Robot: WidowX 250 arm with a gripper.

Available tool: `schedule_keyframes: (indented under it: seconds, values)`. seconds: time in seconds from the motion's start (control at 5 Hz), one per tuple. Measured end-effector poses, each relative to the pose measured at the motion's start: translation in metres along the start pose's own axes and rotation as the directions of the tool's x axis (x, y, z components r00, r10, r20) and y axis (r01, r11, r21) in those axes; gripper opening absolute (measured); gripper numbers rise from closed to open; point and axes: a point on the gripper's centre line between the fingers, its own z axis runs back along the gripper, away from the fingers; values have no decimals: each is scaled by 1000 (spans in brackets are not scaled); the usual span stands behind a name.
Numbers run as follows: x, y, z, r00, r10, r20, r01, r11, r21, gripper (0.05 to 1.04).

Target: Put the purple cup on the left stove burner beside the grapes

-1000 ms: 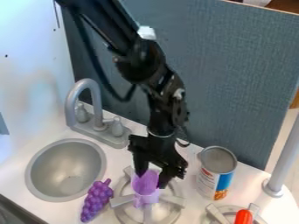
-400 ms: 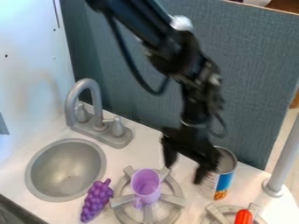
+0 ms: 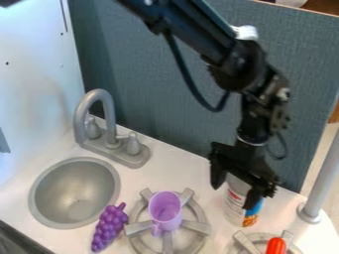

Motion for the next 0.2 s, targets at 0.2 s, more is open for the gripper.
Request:
schedule_keyframes:
  seconds: [0.2]
  values:
    - [1,-6,3,1000,-19,4,19,1000,7,1001]
